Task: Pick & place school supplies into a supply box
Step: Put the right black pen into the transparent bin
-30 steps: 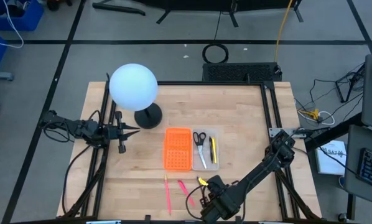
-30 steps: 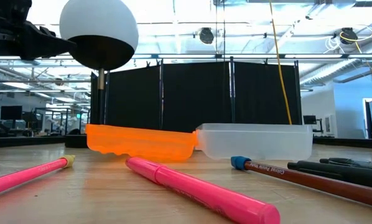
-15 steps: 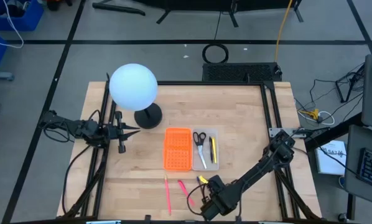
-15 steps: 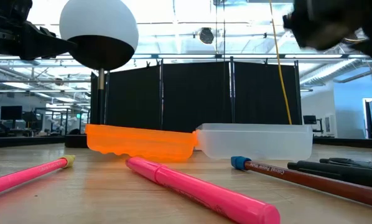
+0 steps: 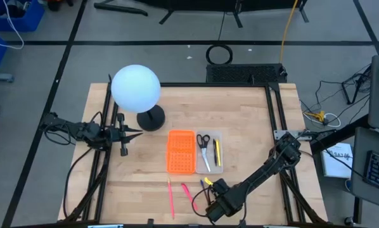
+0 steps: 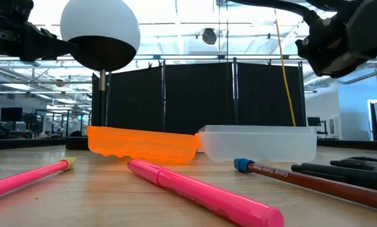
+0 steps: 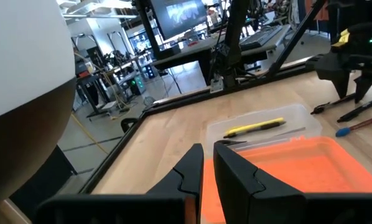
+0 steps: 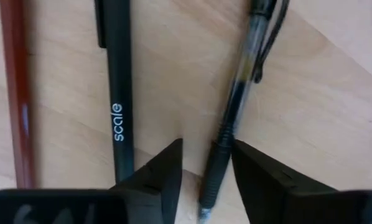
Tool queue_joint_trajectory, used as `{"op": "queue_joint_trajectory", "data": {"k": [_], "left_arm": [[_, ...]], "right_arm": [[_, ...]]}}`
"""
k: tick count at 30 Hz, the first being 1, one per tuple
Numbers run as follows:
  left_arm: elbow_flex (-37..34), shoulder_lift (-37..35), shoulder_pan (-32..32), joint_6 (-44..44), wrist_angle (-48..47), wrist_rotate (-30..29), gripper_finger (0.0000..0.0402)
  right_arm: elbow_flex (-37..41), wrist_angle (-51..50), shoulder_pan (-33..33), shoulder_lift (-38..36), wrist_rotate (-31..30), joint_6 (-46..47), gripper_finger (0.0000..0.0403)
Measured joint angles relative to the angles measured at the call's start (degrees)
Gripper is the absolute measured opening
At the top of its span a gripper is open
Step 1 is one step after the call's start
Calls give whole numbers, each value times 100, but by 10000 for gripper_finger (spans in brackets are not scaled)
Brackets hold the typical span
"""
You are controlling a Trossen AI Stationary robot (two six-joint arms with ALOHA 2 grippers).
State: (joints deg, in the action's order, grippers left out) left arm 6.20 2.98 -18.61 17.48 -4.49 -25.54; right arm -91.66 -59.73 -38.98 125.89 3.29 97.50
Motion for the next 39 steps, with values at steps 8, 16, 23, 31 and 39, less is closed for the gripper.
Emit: {"op": "queue_joint_trajectory", "data": {"k": [8, 16, 23, 31, 39], "left_arm": [[0, 2, 0, -178, -182, -1, 47], [-2, 1, 0, -176, -181, -2, 47], [-2, 0, 0, -302, -178, -2, 47], [-2, 0, 0, -373, -170, 0, 47], [-2, 2, 0, -418, -170, 0, 47]], "right_arm": [[527, 548, 15, -24, 325, -75, 24], [600, 716, -27, -89, 198, -44, 51], [611, 547, -195, -574, -924, 437, 23], [612, 433, -404, -1218, -1777, 948, 23], [621, 1036, -490, -1416, -1839, 782, 23]]}}
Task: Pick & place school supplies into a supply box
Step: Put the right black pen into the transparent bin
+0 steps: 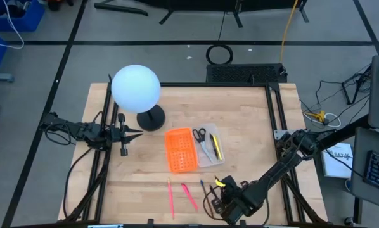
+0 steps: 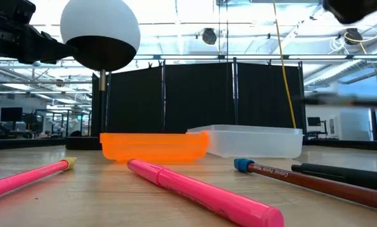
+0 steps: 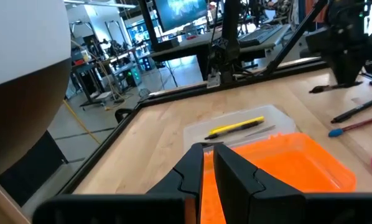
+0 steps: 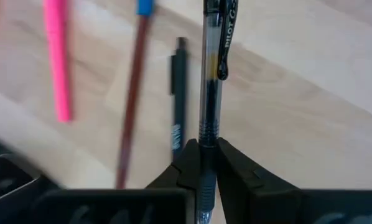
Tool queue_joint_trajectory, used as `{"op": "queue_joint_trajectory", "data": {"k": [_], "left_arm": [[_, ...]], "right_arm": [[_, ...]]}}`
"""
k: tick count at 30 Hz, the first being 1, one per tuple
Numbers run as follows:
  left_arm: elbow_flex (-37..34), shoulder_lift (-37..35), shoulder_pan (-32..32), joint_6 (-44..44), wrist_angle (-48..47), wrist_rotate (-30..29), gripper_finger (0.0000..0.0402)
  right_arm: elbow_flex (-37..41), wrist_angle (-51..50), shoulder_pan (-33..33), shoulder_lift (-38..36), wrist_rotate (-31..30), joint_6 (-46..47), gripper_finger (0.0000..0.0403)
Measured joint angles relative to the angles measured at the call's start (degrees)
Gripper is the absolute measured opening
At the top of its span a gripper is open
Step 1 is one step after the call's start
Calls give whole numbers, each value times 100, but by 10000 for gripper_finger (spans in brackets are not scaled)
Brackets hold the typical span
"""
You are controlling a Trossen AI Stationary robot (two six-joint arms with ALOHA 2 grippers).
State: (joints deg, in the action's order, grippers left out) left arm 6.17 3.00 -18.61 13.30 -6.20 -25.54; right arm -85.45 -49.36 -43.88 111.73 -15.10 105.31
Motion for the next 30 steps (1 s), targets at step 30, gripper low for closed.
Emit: {"op": "queue_joint_trajectory", "data": {"k": [30], "left_arm": [[0, -2, 0, 138, 120, -2, 47]], "right_arm": [[1238, 1612, 3830, -829, 794, -3577, 24]]}}
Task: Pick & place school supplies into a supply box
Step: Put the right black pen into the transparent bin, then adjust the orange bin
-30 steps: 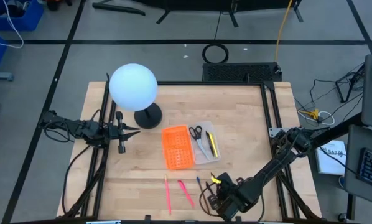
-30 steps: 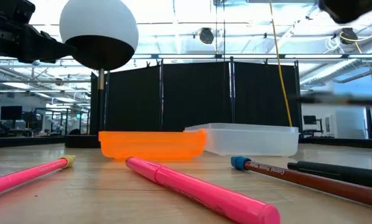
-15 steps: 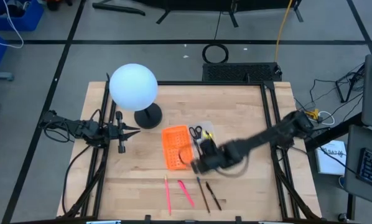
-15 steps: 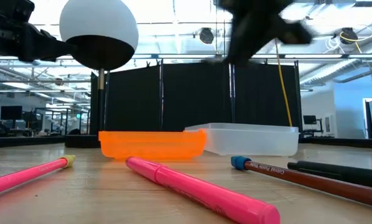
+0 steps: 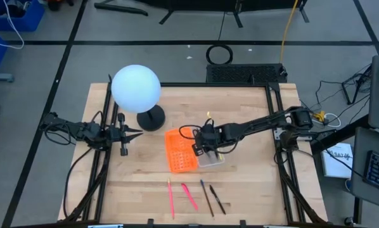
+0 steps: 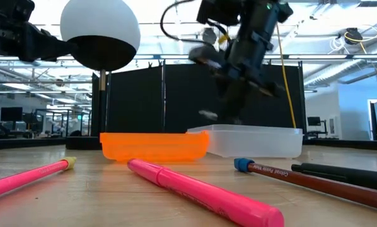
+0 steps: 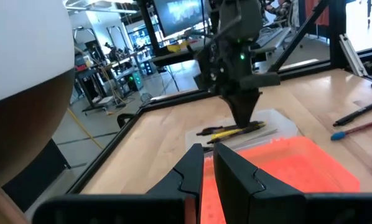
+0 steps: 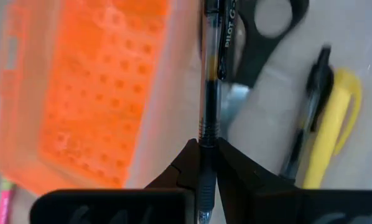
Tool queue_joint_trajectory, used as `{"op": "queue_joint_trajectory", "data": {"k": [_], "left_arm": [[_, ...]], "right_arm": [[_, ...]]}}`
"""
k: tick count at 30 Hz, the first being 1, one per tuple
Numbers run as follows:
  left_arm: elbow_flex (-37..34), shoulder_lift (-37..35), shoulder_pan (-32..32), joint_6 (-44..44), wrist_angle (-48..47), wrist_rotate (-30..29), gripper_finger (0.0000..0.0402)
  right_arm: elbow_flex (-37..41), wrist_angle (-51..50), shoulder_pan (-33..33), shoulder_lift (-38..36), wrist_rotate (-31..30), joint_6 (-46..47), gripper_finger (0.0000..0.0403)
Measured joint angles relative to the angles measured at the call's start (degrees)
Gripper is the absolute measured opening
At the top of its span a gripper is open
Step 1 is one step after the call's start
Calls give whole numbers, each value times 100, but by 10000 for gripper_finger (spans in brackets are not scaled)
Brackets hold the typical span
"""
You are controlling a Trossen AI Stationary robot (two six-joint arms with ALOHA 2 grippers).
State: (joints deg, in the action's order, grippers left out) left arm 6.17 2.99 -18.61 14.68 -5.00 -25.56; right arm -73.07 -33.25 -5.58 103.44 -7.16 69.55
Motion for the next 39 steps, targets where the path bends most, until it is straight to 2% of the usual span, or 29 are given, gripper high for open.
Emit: {"op": "queue_joint_trajectory", "data": {"k": [4, 9, 12, 22, 31, 33, 37, 39], "left_arm": [[0, 2, 0, -6, -18, 0, 47], [0, 0, 0, 0, -46, 2, 47], [0, 0, 0, 2, -52, 0, 47], [0, 0, 0, 75, -52, 0, 47], [0, 1, 0, 63, -91, 0, 47], [0, 0, 0, 63, -89, 0, 47], [0, 1, 0, 122, -88, 0, 47], [0, 2, 0, 127, -89, 0, 47]], "right_arm": [[427, 720, -27, 0, 280, 268, 24], [983, 1561, -70, 0, 280, 480, 26], [1020, 1539, -68, 0, 263, 392, 38], [1020, 1515, -87, 0, 275, 301, 129], [1022, 1599, -107, -642, 284, -441, 128], [1022, 1590, -86, -935, 108, -771, 125], [1016, 1535, 98, -1421, -888, -1709, 111], [1016, 1532, 270, -1587, -1083, -2073, 96]]}}
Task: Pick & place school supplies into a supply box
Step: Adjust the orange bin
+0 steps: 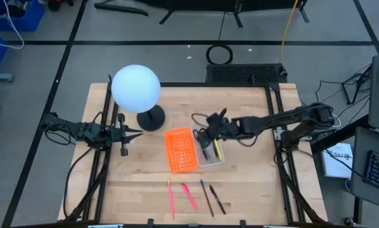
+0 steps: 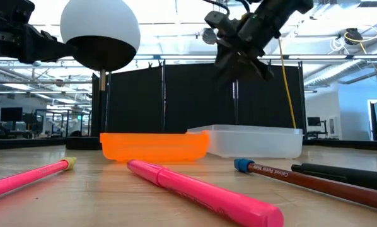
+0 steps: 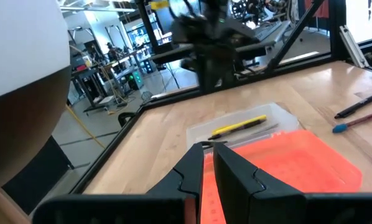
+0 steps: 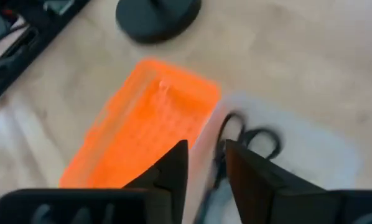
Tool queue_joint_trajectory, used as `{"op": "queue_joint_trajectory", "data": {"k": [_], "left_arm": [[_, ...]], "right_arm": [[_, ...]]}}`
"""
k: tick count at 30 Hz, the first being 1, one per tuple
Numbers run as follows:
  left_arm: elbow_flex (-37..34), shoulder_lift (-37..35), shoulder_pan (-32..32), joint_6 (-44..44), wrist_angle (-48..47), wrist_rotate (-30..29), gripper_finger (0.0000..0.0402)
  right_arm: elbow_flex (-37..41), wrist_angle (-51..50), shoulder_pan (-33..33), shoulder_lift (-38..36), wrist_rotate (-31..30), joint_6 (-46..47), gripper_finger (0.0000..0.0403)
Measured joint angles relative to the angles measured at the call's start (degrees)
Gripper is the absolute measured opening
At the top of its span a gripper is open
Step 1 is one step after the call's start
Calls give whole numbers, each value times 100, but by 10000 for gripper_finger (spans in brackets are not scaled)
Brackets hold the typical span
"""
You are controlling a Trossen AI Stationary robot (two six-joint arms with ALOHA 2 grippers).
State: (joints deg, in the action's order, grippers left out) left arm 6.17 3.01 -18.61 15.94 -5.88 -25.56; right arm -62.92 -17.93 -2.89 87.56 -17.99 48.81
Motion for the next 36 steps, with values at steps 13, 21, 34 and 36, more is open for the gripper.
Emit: {"op": "queue_joint_trajectory", "data": {"k": [13, 21, 34, 36], "left_arm": [[0, -2, 0, 43, 8, -2, 47], [0, -2, 0, 42, 15, -2, 47], [0, -2, 0, 35, 6, -4, 47], [0, -1, 0, 33, 6, -2, 47]], "right_arm": [[0, -201, 1347, 523, 252, -946, 1], [-13, -76, 1459, 1419, 735, -907, 0], [2, -118, 1267, 1424, 619, -687, 0], [2, -112, 1138, 1390, 296, -676, 0]]}}
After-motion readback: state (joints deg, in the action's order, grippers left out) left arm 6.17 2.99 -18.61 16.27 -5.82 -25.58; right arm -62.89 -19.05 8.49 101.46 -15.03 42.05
